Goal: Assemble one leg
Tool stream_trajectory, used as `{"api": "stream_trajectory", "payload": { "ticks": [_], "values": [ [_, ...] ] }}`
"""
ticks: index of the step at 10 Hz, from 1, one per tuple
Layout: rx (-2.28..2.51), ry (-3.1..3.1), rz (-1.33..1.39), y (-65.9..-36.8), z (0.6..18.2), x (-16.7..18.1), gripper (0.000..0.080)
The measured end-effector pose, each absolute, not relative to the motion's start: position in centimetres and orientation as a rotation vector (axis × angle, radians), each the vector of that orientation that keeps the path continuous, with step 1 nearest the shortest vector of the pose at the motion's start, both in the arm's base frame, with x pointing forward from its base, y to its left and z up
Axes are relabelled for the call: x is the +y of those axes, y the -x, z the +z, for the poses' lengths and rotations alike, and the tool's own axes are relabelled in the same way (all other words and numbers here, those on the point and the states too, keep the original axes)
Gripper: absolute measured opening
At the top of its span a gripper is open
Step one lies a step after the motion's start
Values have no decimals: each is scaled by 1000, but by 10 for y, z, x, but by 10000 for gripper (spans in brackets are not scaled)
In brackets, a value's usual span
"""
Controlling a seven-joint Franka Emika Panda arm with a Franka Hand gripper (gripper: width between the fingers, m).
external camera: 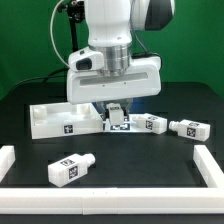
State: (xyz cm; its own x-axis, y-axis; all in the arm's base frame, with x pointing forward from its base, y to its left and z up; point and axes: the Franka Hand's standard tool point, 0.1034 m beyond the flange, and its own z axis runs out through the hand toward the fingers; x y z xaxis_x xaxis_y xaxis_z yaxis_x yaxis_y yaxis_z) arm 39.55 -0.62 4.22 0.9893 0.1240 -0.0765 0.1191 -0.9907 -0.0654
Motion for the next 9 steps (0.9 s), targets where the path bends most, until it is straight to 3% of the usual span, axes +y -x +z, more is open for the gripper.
{"api": "stream_trajectory", "payload": {
  "ticks": [5,9],
  "values": [
    [-210,3086,96,-387,12,10,284],
    [-229,3087,89,-386,8,10,291]
  ]
}}
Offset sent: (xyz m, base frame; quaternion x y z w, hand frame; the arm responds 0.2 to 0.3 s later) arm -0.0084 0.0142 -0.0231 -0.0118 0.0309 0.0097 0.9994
